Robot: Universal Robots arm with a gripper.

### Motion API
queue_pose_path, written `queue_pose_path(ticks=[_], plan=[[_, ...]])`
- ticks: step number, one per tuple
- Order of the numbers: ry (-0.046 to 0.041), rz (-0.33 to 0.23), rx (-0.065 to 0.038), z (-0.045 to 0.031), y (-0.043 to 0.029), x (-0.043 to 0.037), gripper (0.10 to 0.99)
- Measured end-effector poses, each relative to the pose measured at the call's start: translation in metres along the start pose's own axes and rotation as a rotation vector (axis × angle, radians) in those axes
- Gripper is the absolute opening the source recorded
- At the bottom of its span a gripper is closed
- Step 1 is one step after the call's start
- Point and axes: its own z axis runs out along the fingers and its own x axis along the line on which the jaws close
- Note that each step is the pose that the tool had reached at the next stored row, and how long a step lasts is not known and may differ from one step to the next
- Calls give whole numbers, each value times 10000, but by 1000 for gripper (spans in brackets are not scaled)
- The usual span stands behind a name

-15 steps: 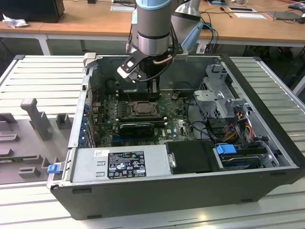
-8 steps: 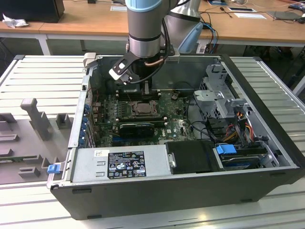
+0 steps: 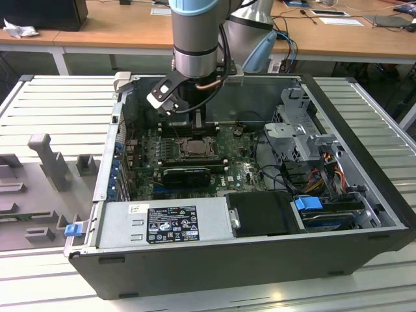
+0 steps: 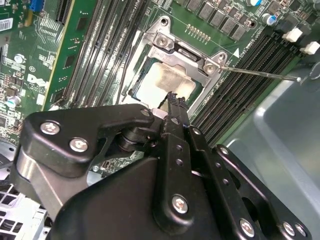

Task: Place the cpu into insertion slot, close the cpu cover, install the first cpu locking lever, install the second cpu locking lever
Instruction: 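Install the first cpu locking lever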

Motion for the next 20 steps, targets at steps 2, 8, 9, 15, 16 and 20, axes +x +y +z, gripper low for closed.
queue_pose_path(ticks=[2,8,9,15,16,20], plan=[[0,0,0,-14,1,1,106],[0,0,0,-91,5,4,106],[0,0,0,-105,6,4,106],[0,0,0,-161,10,7,106],[0,0,1,-167,10,7,106],[2,0,0,-169,10,7,106]])
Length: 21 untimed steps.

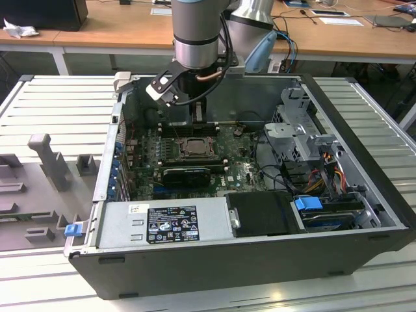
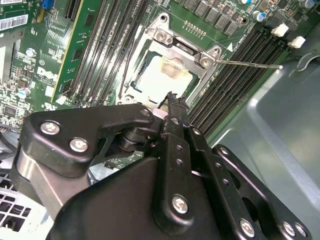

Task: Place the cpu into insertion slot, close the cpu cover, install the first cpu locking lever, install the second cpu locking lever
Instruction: 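Install the first cpu locking lever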

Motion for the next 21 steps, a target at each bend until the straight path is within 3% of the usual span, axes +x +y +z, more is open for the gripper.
queue_pose_path(ticks=[14,21], plan=[[18,-4,2,-6,0,0,106],[19,-16,2,-68,4,3,106]])
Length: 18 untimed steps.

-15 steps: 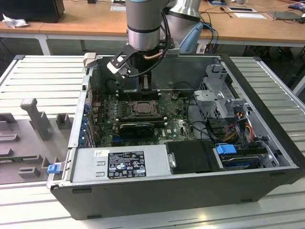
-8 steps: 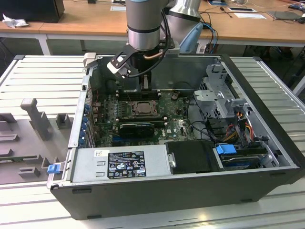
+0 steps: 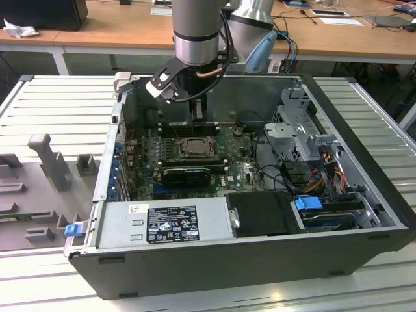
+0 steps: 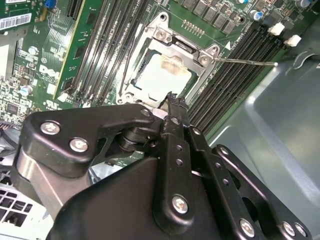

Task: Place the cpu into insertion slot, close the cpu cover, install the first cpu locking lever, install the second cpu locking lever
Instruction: 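Install the first cpu locking lever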

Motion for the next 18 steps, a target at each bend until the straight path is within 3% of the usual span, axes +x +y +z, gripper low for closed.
queue_pose_path(ticks=[10,18], plan=[[2,-24,1,-111,7,4,106],[90,-1509,63,-116,5,5,106]])
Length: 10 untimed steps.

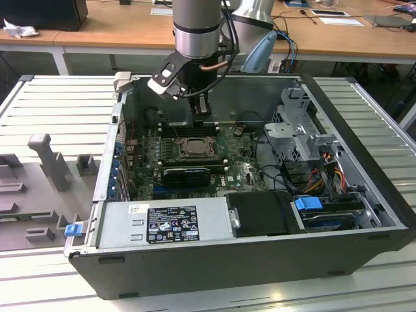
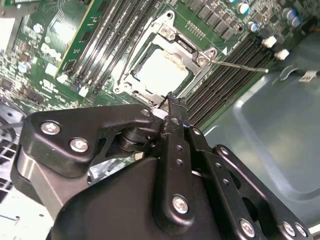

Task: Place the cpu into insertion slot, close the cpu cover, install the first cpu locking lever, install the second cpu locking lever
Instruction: 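Install the first cpu locking lever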

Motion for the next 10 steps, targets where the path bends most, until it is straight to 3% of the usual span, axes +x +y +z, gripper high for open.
queue_pose_path(ticks=[10], plan=[[73,-1211,51,1,-2,0,106]])
